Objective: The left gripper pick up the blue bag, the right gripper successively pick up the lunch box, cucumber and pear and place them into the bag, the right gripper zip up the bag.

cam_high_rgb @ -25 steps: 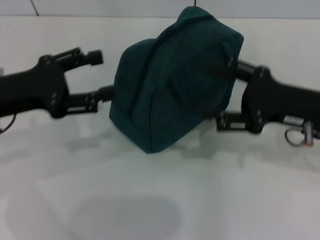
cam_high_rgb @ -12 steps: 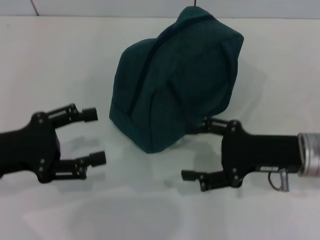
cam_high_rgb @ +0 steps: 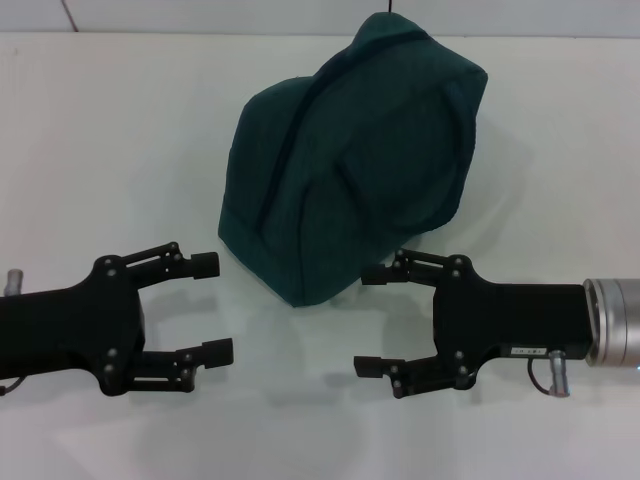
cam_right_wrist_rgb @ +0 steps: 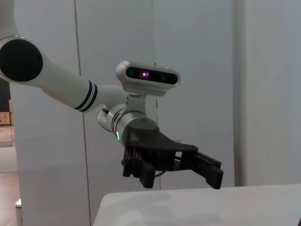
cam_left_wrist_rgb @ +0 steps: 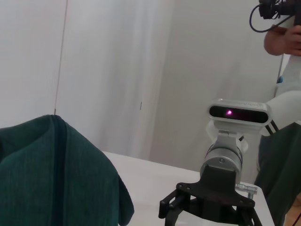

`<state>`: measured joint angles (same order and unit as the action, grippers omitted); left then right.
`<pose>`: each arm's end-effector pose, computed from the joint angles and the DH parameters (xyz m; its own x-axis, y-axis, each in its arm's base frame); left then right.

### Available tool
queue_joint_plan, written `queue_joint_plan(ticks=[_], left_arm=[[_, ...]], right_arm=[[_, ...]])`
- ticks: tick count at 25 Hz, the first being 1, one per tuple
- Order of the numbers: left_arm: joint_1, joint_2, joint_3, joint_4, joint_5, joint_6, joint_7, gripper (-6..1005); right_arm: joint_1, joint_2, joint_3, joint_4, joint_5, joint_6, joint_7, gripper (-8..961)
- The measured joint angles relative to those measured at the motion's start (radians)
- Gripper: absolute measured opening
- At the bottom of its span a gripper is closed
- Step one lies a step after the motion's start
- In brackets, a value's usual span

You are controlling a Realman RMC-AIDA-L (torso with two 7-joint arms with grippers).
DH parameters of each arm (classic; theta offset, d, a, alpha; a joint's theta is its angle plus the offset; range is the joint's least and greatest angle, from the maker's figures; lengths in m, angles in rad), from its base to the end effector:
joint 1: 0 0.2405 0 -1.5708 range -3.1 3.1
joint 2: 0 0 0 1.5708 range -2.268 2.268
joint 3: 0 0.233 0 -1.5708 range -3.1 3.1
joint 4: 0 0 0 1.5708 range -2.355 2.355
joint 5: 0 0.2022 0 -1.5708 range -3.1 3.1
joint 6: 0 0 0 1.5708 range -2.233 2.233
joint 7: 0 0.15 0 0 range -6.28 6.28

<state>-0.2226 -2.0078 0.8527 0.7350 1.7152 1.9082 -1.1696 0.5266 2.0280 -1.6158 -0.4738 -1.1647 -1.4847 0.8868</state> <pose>-0.2633 0.2214 0.0446 0.7479 0.1754 0.6402 0.2914 -0.9533 -0.0792 0.1809 0.2721 -0.0641 0.7920 0.0248 -0.6100 -0.0094 -0.9986 -0.0528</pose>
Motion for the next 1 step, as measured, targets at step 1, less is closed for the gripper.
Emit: queue_joint_plan(ticks=[1], left_arm=[[0.000, 0.000, 0.000, 0.000, 0.001, 0.000, 0.000, 890]], right_arm=[[-0.001, 0.000, -0.003, 0.001, 0.006, 0.001, 0.000, 888]])
